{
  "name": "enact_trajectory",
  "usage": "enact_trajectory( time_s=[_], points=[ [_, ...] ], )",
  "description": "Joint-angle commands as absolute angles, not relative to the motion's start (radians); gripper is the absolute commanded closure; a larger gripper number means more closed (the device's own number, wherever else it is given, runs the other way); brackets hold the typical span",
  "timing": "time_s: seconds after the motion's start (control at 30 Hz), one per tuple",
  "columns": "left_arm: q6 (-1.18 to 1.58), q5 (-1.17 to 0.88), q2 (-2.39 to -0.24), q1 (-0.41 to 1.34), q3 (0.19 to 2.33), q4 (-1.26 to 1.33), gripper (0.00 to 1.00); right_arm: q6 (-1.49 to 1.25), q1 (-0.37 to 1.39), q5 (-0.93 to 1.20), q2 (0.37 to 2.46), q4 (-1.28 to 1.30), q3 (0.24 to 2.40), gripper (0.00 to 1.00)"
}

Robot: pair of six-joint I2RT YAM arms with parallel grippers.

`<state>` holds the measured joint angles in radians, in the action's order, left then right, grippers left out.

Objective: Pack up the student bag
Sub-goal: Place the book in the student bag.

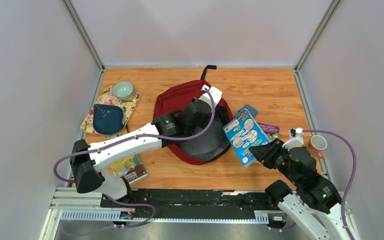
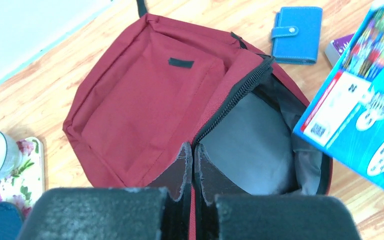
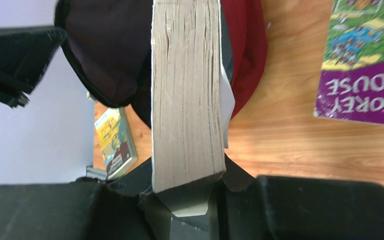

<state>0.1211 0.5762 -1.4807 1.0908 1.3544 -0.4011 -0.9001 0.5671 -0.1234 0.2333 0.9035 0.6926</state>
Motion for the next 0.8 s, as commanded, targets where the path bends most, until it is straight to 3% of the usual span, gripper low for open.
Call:
enact_trajectory(
  time_s=[0.0,0.4,0.77],
  points=[
    [0.109,0.638,-1.401,1.081,1.339,-0.311,1.00,-0.971,0.569,0.056,0.222,0.805,0.672,1.00],
    [0.118,0.462,-1.388,1.080,1.354,-0.285,1.00,-1.232,0.571,0.297,0.372,0.298,0.399,1.00],
    [0.129,0.356,-1.451,1.080,1.428,-0.350,1.00,-1.405,0.571,0.216,0.697,-0.184,0.327,1.00]
  ],
)
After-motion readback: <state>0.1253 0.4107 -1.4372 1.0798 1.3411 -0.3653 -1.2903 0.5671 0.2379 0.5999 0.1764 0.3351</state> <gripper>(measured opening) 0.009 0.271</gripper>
